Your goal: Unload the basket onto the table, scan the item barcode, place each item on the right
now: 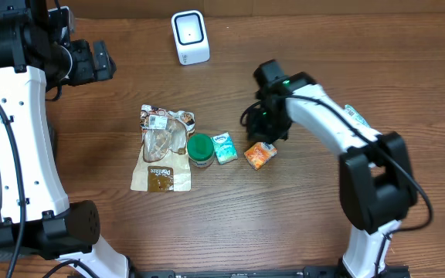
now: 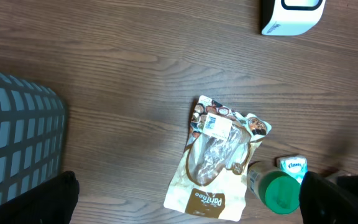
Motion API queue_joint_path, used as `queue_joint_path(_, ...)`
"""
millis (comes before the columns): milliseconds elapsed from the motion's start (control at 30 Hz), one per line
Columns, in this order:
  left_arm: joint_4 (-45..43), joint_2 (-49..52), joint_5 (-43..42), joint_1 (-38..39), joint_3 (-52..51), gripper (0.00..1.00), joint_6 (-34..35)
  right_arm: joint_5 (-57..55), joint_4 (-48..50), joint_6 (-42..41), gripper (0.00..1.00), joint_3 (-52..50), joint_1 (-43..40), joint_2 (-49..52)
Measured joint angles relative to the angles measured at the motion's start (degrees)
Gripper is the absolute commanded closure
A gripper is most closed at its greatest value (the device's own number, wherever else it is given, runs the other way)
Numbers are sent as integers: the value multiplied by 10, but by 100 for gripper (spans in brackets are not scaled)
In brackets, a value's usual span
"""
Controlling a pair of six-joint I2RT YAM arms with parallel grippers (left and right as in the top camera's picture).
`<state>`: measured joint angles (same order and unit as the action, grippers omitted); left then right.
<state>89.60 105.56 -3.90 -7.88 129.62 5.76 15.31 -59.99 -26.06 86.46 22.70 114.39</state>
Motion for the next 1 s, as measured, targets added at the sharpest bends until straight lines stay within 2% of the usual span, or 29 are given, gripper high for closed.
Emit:
queue_joint_path(133, 0, 0, 0, 0, 0, 1, 0, -37, -58, 2, 82, 6, -25, -32)
queue_joint_path(300, 0, 0, 0, 0, 0, 0, 0, -53, -76, 14, 89, 3, -32, -34)
queue_joint_path(600, 0, 0, 0, 0, 0, 0, 0, -69, -128, 69, 96, -5, 18, -34)
queue_joint_path(1000, 0, 0, 0, 0, 0, 0, 0, -97, -175, 77, 96, -7, 27, -34)
